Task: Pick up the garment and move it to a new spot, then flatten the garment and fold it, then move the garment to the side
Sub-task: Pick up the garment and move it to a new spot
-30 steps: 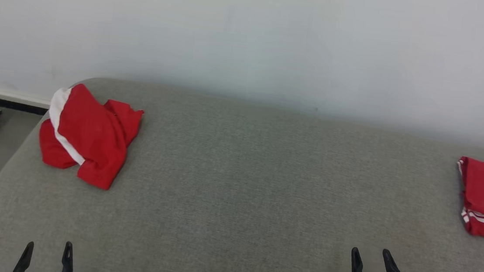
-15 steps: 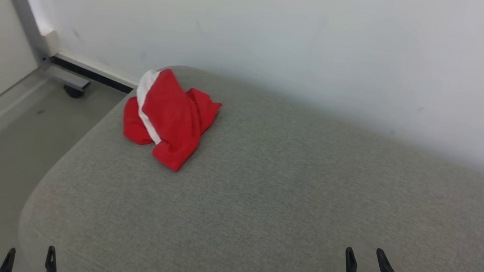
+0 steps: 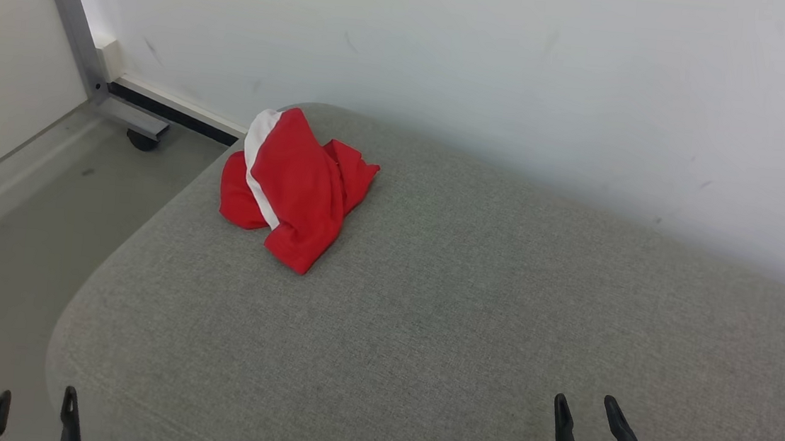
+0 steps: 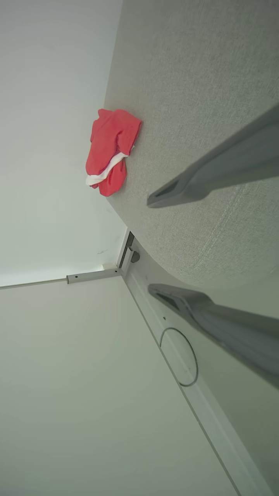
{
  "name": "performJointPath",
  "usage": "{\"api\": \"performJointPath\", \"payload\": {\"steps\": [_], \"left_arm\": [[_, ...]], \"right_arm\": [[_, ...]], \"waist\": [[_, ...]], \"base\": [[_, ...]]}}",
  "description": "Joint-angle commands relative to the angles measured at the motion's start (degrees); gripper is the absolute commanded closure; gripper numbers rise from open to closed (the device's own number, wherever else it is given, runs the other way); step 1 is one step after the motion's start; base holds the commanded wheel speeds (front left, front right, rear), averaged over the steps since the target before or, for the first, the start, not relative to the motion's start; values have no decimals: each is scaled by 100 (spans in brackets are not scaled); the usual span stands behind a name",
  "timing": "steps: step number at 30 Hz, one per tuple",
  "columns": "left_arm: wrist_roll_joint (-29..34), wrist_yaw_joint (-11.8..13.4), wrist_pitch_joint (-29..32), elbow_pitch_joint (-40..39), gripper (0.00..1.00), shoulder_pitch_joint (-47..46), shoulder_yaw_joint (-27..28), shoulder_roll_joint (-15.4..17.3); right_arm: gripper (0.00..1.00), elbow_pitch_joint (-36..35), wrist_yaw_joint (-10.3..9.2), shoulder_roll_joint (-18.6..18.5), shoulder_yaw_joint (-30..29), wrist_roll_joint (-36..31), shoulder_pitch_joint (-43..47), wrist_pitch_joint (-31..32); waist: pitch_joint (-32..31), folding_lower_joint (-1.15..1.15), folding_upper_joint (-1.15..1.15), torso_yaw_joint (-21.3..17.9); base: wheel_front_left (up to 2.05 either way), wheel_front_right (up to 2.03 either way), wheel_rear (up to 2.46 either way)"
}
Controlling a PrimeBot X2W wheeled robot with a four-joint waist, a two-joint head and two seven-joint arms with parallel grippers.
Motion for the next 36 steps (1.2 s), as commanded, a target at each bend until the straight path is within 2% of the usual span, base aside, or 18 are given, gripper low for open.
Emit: {"api": "performJointPath", "payload": {"steps": [1, 10, 16, 21, 29, 36], "left_arm": [[-21, -25, 13, 2, 0, -138, 3, 47], [-330, -72, 35, 165, 0, -1197, 119, 206], [-653, -108, 47, 476, 0, -2231, 321, 452], [-796, -138, 140, 644, 0, -3071, 464, 790], [-878, -183, 351, 1016, 0, -4104, 477, 1267], [-966, -278, 738, 1998, 0, -4916, 349, 1610]], "right_arm": [[0, -24, -15, 18, 8, -28, 9, -1], [0, -213, -16, -77, -29, -303, -296, 0], [0, -449, -15, -248, -42, -420, -572, -1], [0, -758, -15, -438, -141, -505, -752, 8], [0, -1372, -15, -512, -336, -611, -944, 94], [0, -1893, -15, -459, -377, -722, -1015, 276]], "waist": [[53, 0, 0, -123], [673, 0, 0, -977], [1282, 0, 0, -1680], [1759, 0, 0, -2142], [2406, 0, 0, -2539], [2788, 0, 0, -2707]], "base": [[0, 0, 0], [0, 0, 0], [0, 0, 0], [0, 0, 0], [0, 0, 0], [0, 0, 0]]}}
